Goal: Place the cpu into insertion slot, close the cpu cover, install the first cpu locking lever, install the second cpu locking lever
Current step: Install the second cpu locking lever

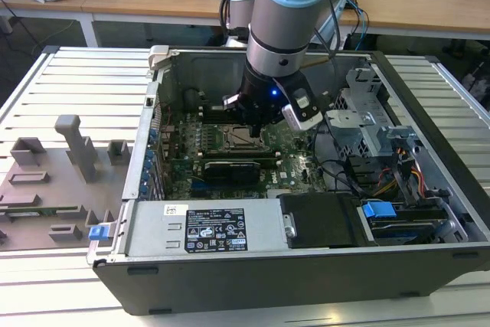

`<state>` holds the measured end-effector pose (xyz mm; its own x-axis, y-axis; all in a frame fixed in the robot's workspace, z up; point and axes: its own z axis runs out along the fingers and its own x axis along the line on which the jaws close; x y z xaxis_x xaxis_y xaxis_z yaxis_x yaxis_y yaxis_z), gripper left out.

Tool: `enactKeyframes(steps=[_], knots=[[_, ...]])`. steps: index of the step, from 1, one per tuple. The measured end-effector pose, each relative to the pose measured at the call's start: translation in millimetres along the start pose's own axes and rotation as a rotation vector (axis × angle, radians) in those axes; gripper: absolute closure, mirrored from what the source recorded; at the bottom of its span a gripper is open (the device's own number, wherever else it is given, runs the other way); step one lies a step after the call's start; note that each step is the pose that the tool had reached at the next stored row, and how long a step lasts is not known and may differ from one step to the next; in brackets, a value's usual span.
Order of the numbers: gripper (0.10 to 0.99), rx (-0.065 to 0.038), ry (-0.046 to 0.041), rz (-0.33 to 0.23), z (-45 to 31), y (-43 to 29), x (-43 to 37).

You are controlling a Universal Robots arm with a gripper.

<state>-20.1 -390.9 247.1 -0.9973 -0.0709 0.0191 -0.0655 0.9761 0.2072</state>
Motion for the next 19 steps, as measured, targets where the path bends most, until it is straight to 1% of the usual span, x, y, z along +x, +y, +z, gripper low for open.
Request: enactKeyframes(steps=[1, 3, 6, 9, 12, 14, 16, 17, 18, 19], knots=[[0.980, 0.000, 0.0001, 0.000, 0.0, -0.8, 0.0], [0.980, 0.000, 0.0000, 0.000, -0.4, -4.7, 0.3], [0.980, 0.000, 0.0000, 0.000, -0.7, -7.8, 0.5], [0.980, 0.000, 0.0000, 0.000, -0.9, -10.6, 0.8], [0.980, 0.000, 0.0000, 0.000, 0.3, -11.7, 0.8], [0.980, 0.000, 0.0000, 0.000, 2.0, -12.4, 0.8], [0.980, 0.000, -0.0001, 0.000, 6.1, -13.3, 0.7], [0.980, 0.000, 0.0000, 0.000, 6.7, -13.4, 0.8], [0.980, 0.000, 0.0000, 0.000, 7.1, -13.5, 1.2], [0.980, -0.002, -0.0002, 0.000, 8.3, -13.6, 3.4]])
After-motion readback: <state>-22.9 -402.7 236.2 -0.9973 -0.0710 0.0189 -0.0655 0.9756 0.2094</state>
